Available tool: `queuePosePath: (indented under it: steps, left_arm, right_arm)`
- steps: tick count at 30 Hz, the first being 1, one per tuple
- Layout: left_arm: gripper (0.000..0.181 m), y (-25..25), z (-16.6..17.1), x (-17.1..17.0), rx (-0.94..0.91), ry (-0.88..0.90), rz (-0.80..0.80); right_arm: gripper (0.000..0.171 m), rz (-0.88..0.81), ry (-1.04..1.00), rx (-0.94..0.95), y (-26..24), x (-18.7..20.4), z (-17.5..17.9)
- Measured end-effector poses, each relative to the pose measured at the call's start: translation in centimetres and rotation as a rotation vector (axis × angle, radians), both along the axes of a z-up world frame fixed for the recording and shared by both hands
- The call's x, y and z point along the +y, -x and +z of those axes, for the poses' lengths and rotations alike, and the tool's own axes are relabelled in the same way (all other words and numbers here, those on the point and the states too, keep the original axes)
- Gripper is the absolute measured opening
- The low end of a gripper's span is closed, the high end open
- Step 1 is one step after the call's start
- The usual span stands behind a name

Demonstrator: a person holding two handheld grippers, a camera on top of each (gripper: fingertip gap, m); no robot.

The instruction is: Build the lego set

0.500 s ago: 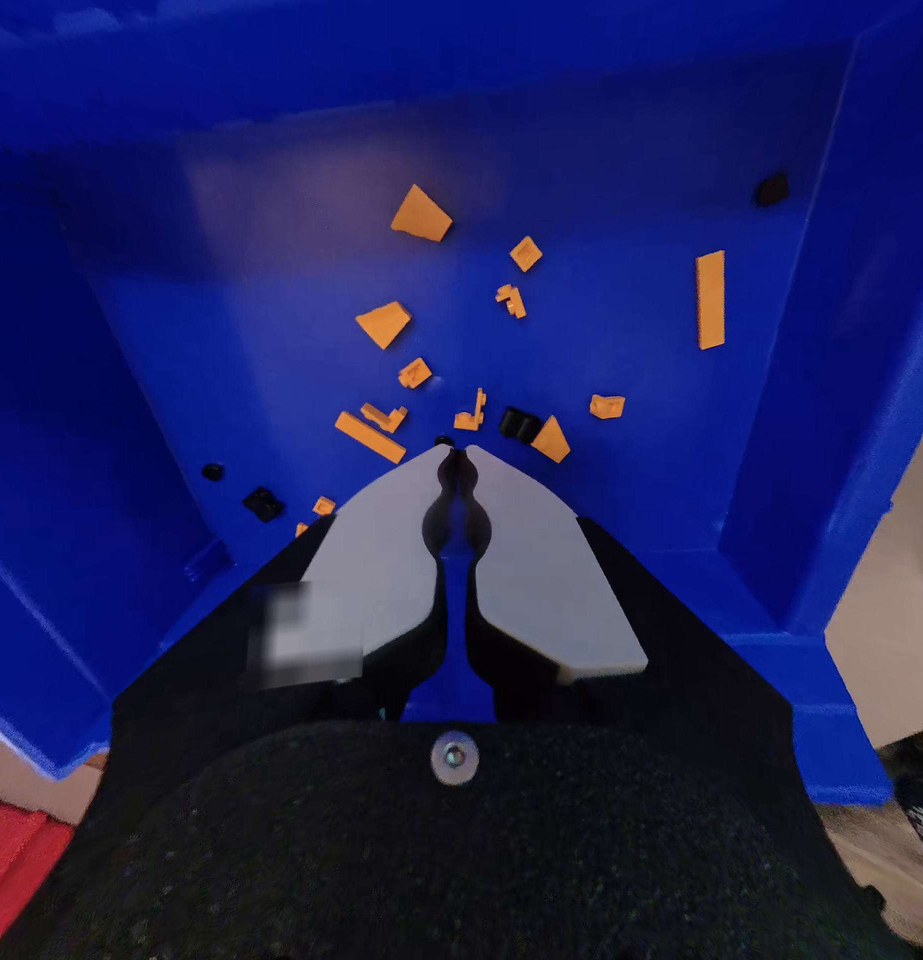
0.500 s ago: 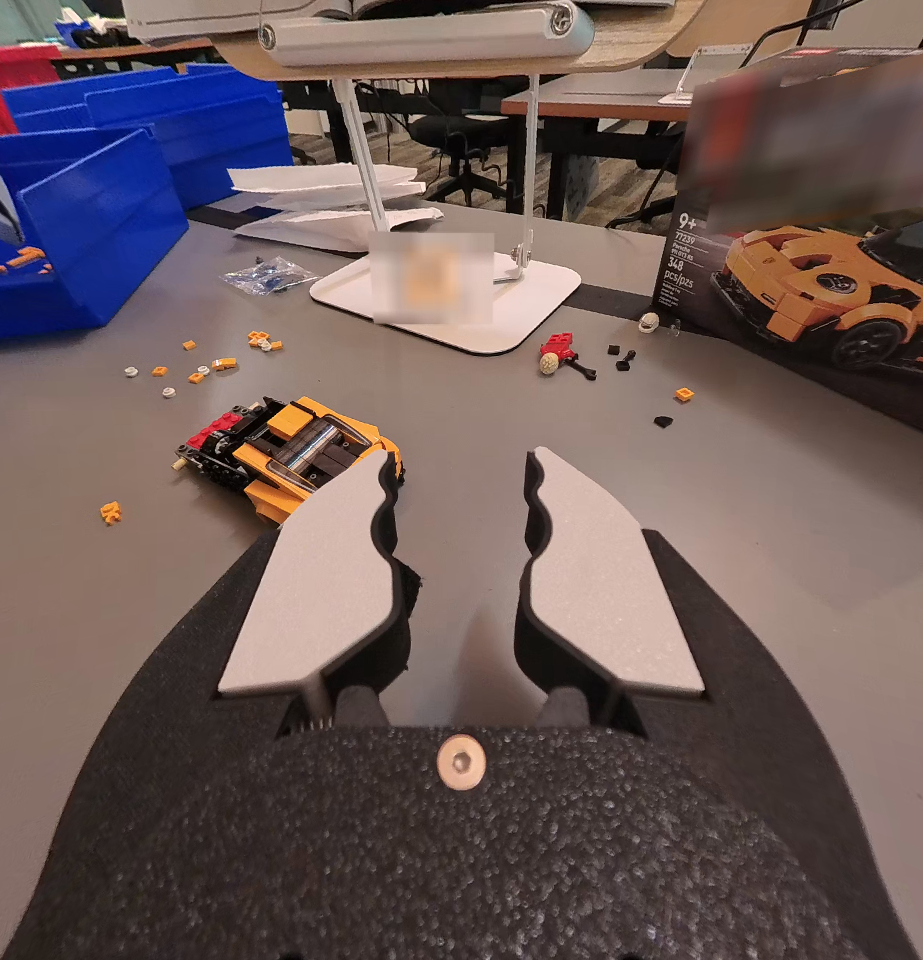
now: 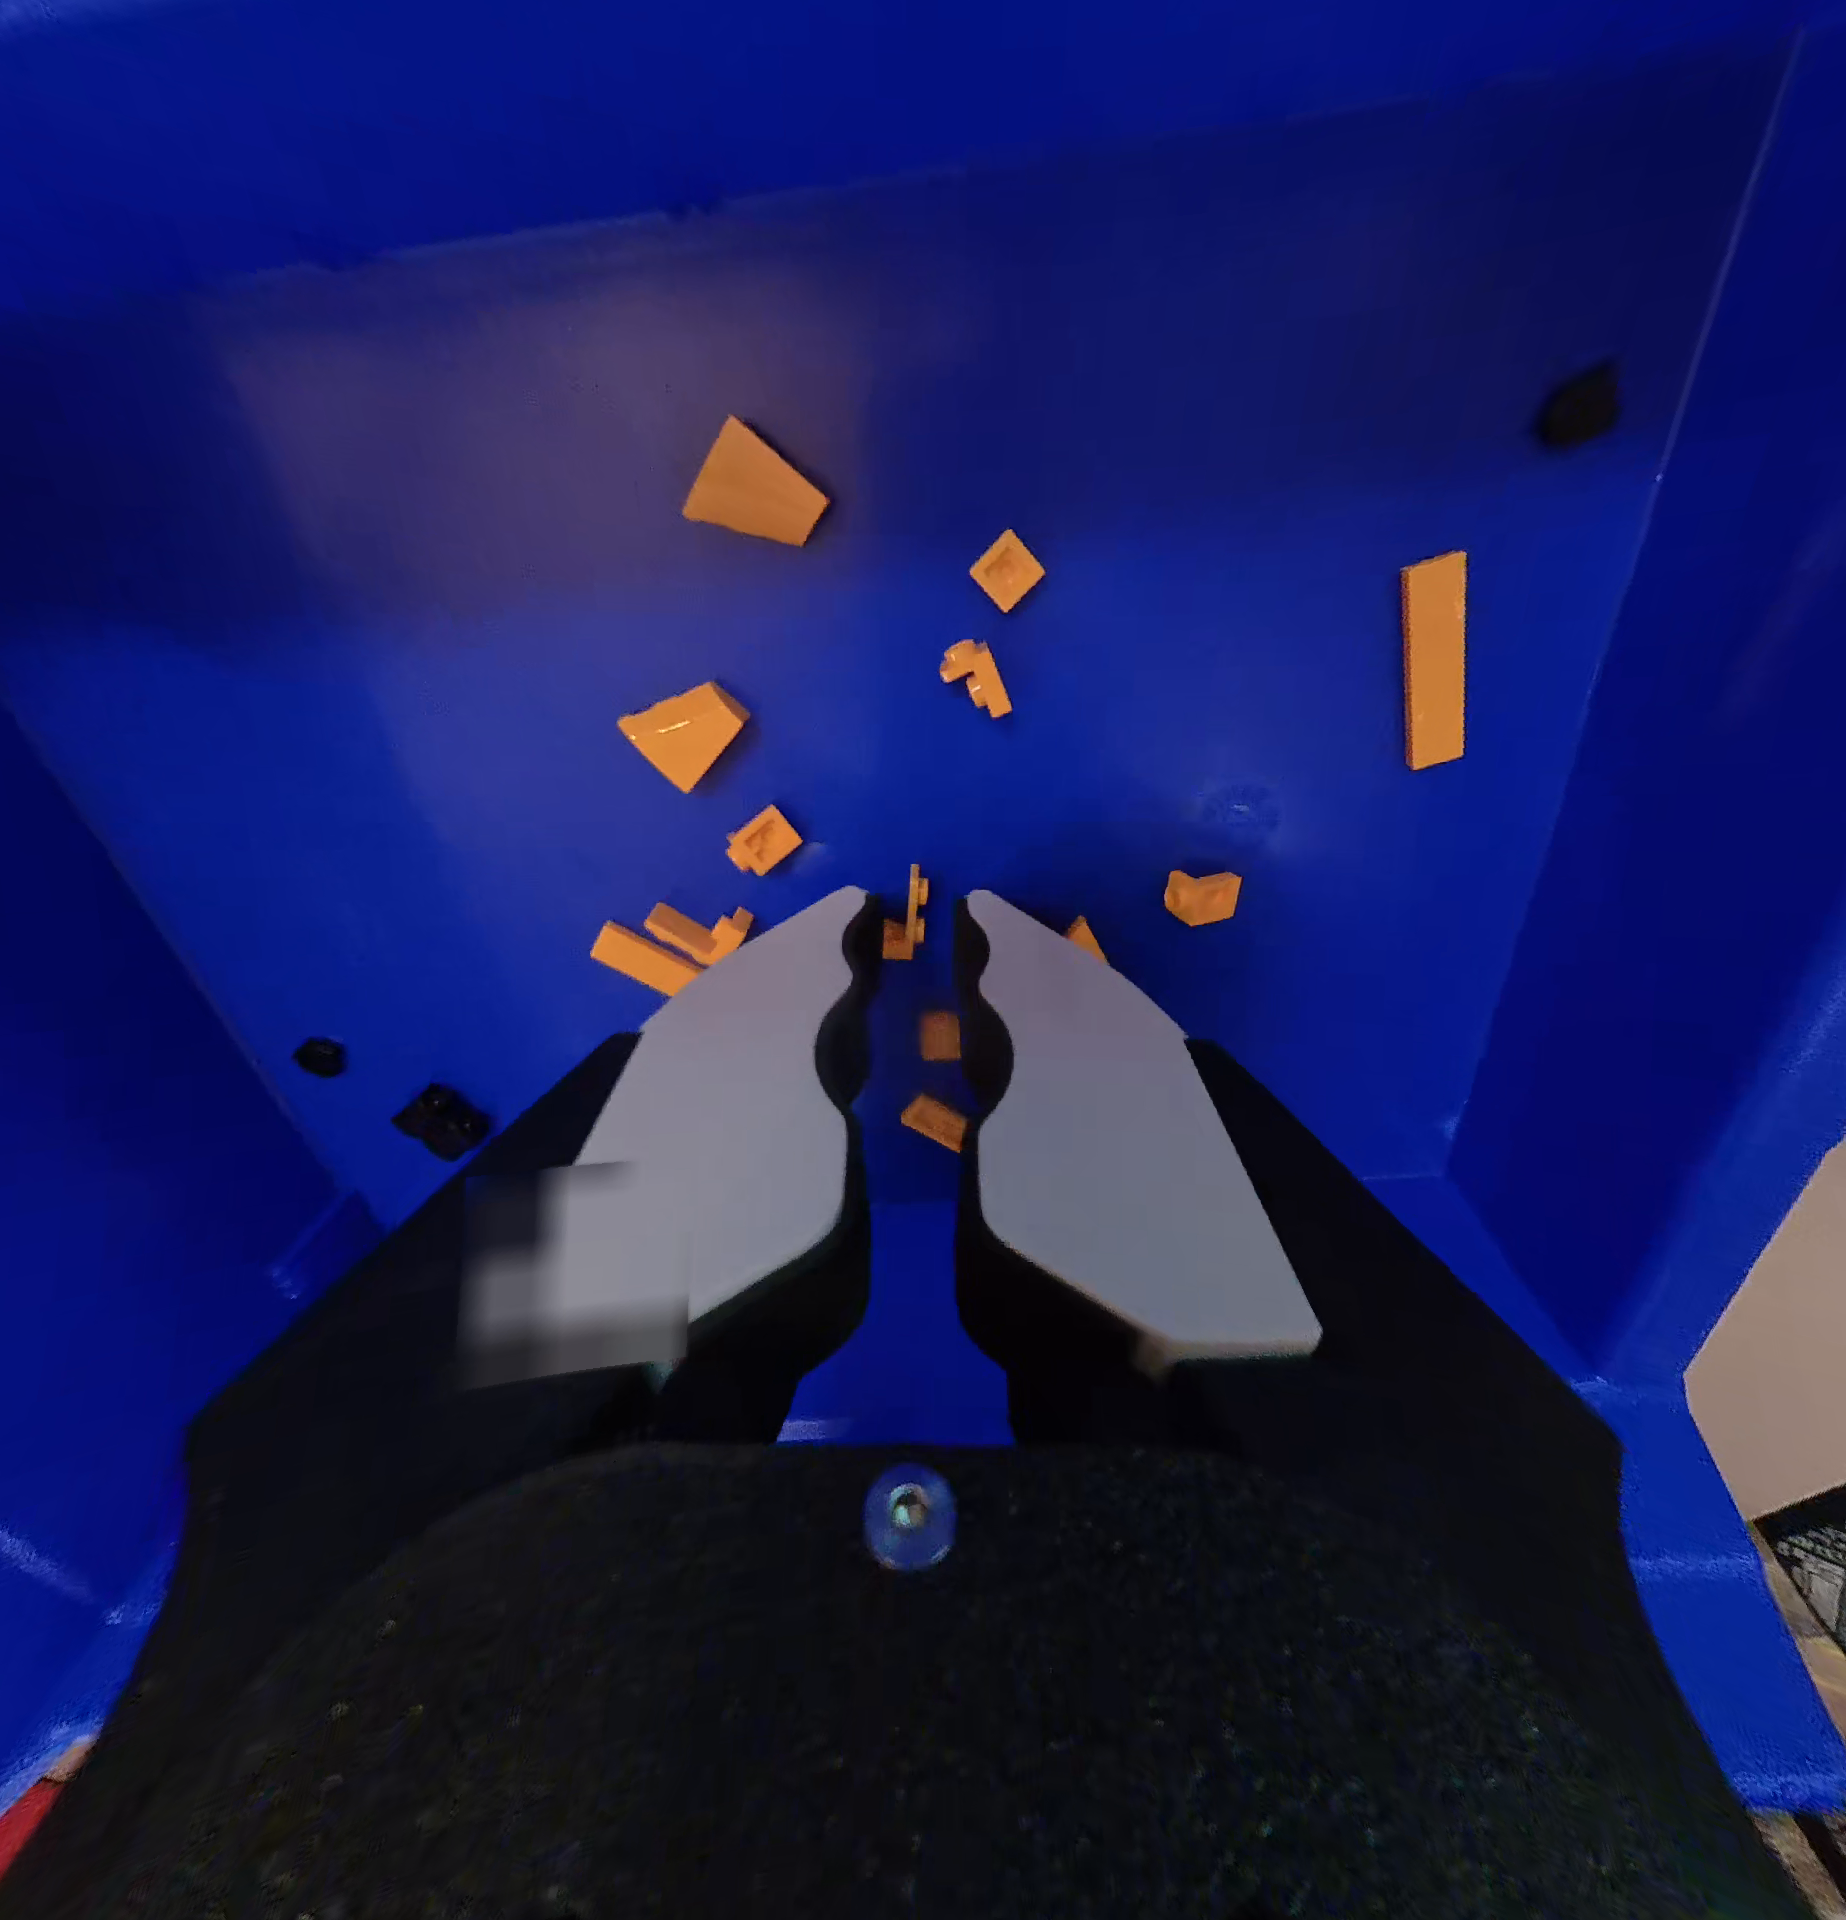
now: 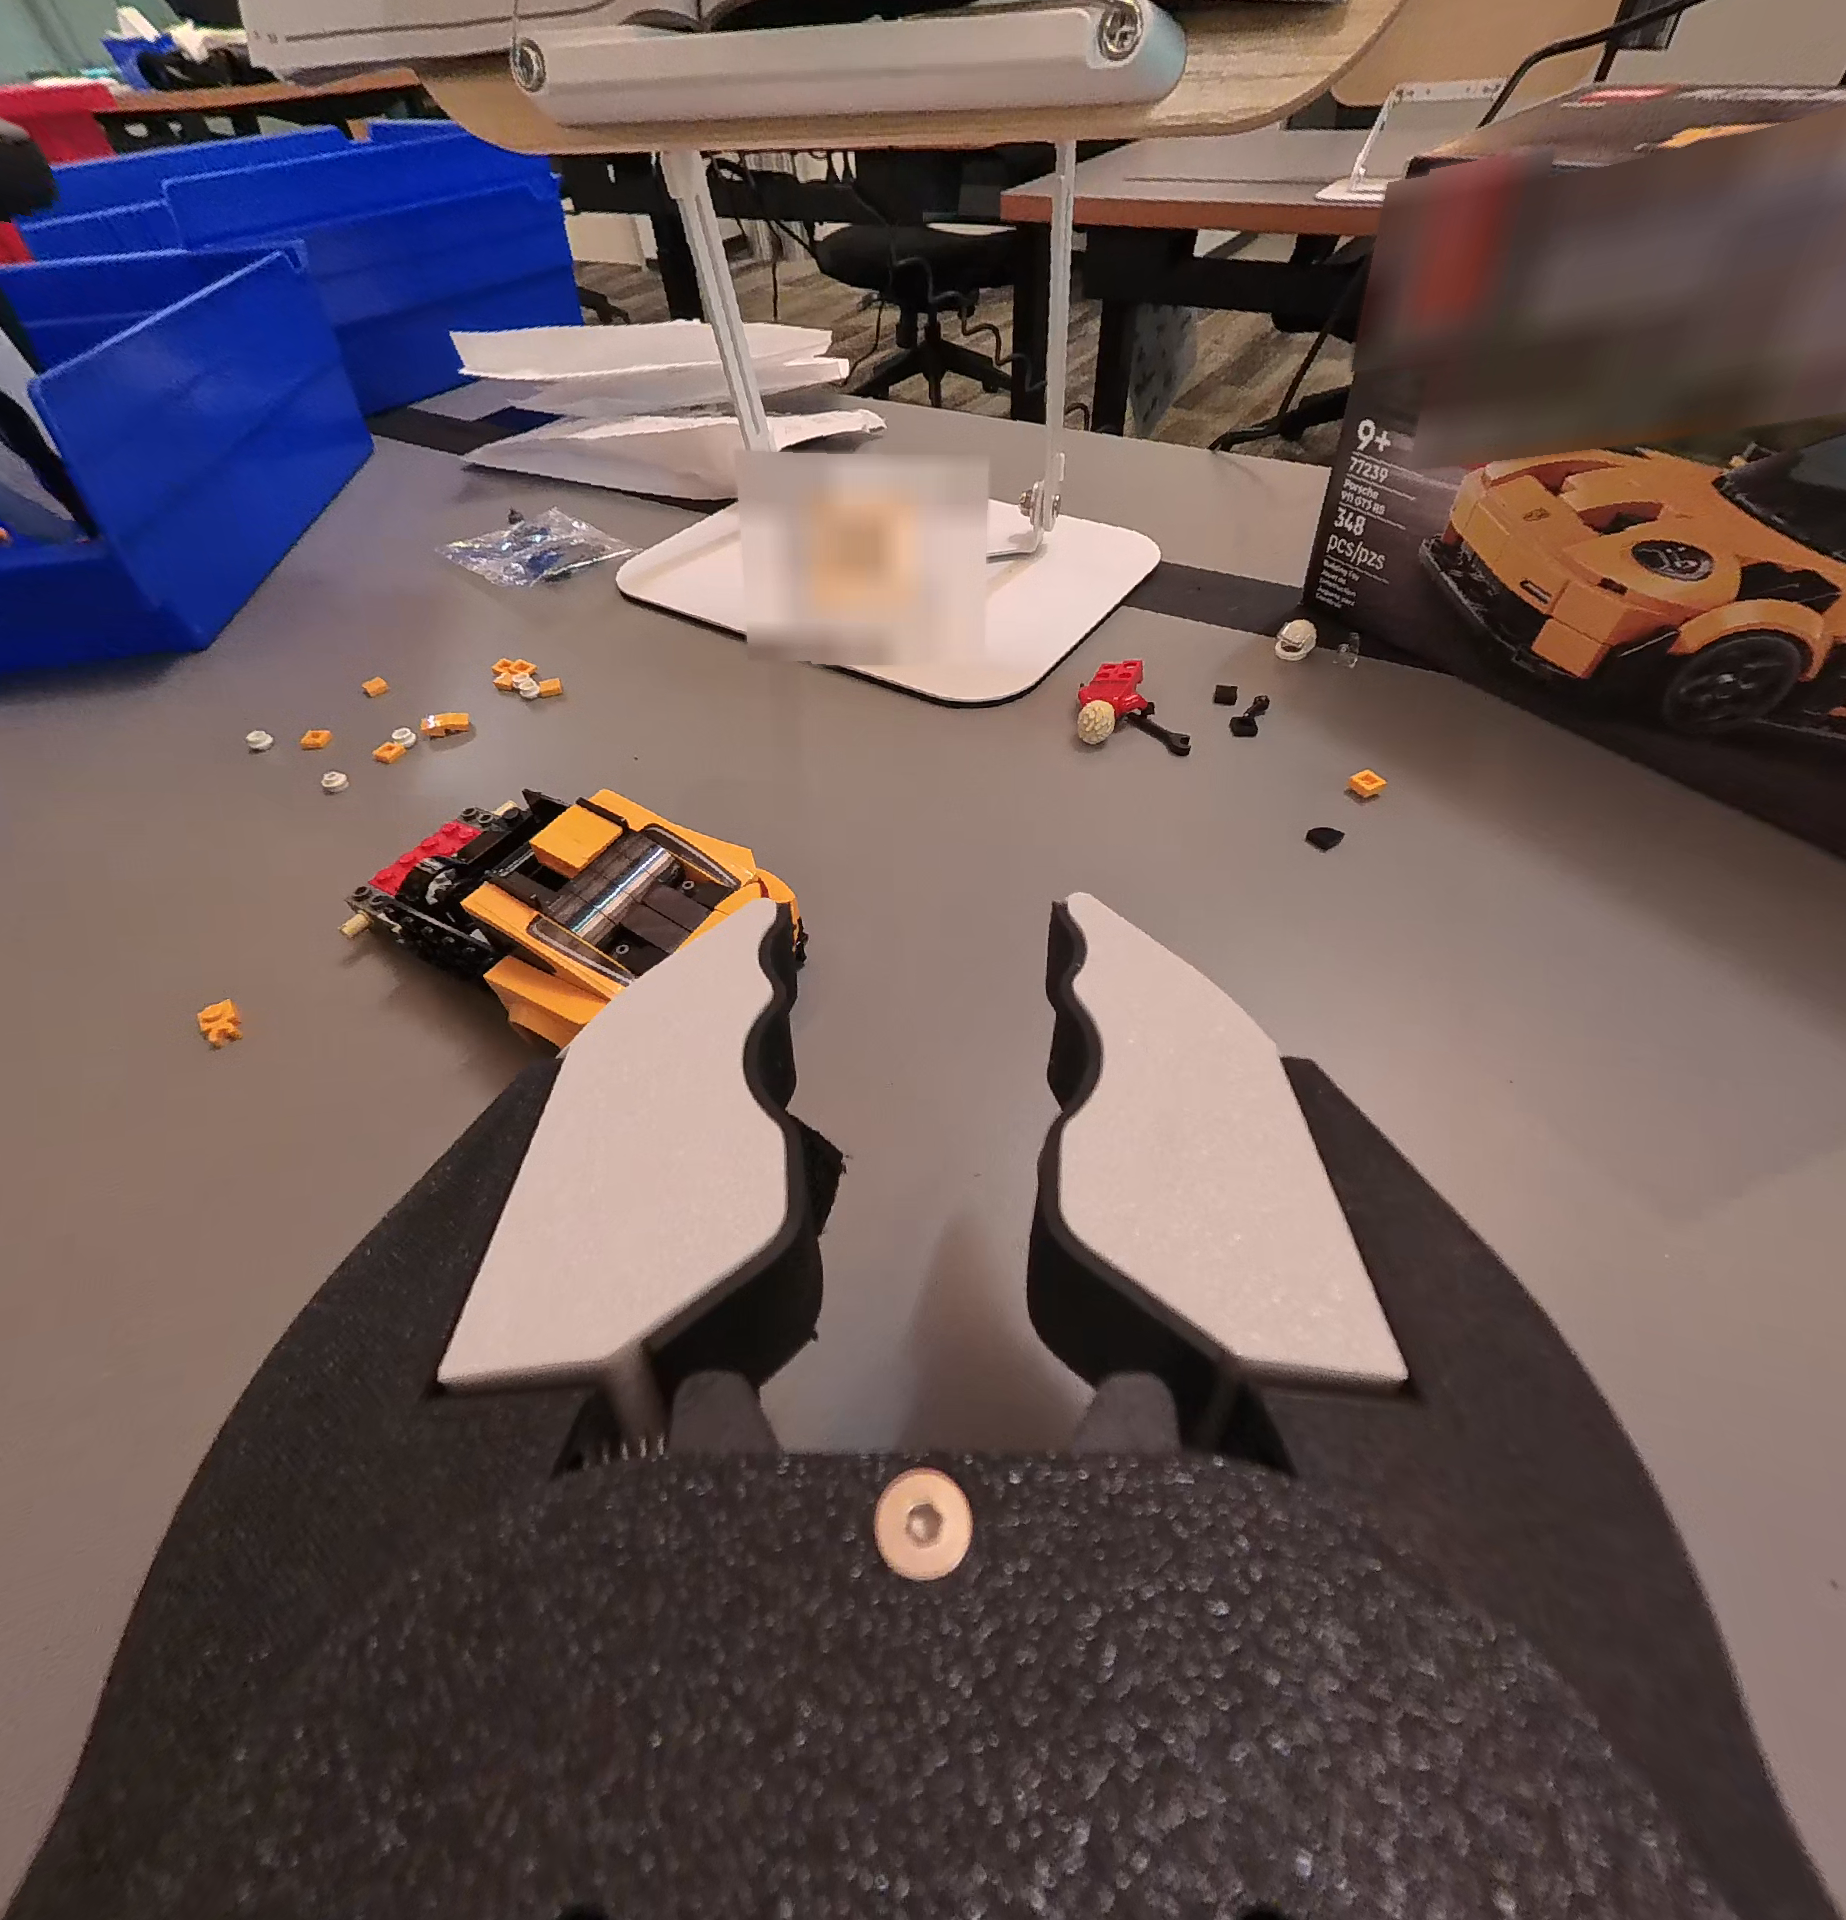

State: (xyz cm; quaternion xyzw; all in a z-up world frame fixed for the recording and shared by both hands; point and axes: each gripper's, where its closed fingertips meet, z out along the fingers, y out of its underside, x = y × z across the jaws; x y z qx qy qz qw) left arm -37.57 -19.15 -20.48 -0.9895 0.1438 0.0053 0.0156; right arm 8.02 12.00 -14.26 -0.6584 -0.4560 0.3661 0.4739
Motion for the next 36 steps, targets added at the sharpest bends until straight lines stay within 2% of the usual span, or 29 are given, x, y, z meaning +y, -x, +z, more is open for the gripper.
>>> queuePosePath:
  steps: [4, 9, 15, 19, 21, 24, 28, 32, 36]
  left_arm:
    - [0.003, -0.1, -0.7, -0.4, -0.013, 0.035, 0.008]
    - [0.003, -0.9, -0.2, 0.0, -0.041, 0.013, -0.001]
    - [0.003, -3.7, 1.3, 2.1, -0.162, -0.134, -0.015]
    - [0.022, -7.7, 3.1, 3.2, -0.373, -0.209, -0.054]
    - [0.024, -8.1, 4.0, 3.6, -0.391, -0.247, -0.067]
    - [0.026, -6.1, 4.9, 4.0, -0.336, -0.287, -0.01]
    - [0.024, -1.3, 4.4, 3.2, -0.142, -0.274, 0.093]
    - [0.017, 2.4, 3.4, 1.7, 0.021, -0.212, 0.169]
    - [0.015, 4.2, 2.4, 0.7, 0.094, -0.154, 0.22]
  right_arm:
    - [0.046, 0.001, 0.001, 0.0, 0.0, 0.0, 0.0]
    - [0.046, 0.001, 0.0, 0.0, 0.0, 0.0, 0.0]
    - [0.046, 0.003, -0.002, -0.001, 0.0, 0.0, 0.0]
    - [0.046, 0.002, -0.003, -0.002, 0.0, 0.0, 0.0]
    - [0.046, 0.002, -0.003, -0.002, 0.0, 0.0, 0.0]
    - [0.046, 0.003, -0.004, -0.002, 0.0, 0.0, 0.0]
    - [0.046, 0.003, -0.003, -0.002, 0.0, 0.0, -0.1]
    - [0.046, 0.003, -0.001, -0.005, 0.1, 0.0, -0.1]
    - [0.046, 0.0, 0.0, -0.006, 0.1, 0.1, -0.2]
